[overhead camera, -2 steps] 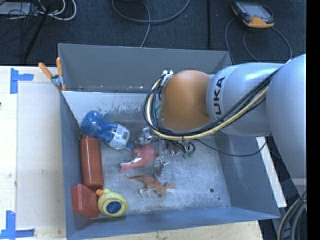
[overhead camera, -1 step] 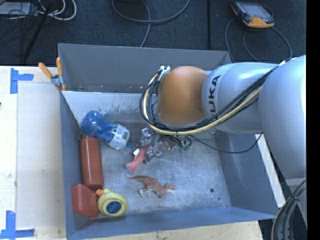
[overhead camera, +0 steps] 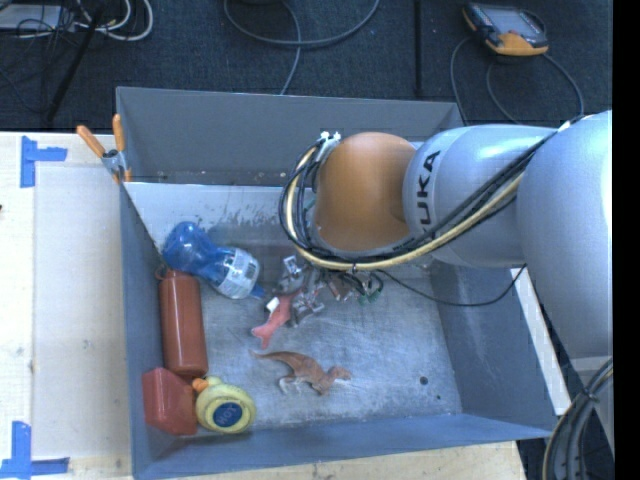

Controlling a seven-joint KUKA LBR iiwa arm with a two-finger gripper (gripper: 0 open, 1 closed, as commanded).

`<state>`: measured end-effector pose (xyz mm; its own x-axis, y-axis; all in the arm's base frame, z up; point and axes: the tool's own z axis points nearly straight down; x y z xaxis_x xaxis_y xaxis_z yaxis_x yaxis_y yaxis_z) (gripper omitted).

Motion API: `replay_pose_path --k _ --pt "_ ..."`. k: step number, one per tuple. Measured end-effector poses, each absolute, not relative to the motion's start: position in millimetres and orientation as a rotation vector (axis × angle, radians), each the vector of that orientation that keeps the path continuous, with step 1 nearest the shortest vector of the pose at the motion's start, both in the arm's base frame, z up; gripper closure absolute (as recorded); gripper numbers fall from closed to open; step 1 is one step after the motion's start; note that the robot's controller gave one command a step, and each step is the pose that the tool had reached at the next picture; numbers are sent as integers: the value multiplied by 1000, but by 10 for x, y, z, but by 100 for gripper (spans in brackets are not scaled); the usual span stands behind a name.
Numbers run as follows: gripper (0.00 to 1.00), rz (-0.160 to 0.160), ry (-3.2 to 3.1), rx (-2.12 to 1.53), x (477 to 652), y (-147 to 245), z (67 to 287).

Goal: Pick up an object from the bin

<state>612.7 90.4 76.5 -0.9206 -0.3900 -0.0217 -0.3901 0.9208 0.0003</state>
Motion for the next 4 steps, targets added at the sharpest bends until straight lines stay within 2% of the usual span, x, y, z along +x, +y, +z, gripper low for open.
replay_pose_path --k 1,3,4 --pt "100 7 3064 -622 6112 902 803" --pt "100 2 3076 -621 6110 901 1122" --pt "100 1 3075 -619 6111 902 1210"
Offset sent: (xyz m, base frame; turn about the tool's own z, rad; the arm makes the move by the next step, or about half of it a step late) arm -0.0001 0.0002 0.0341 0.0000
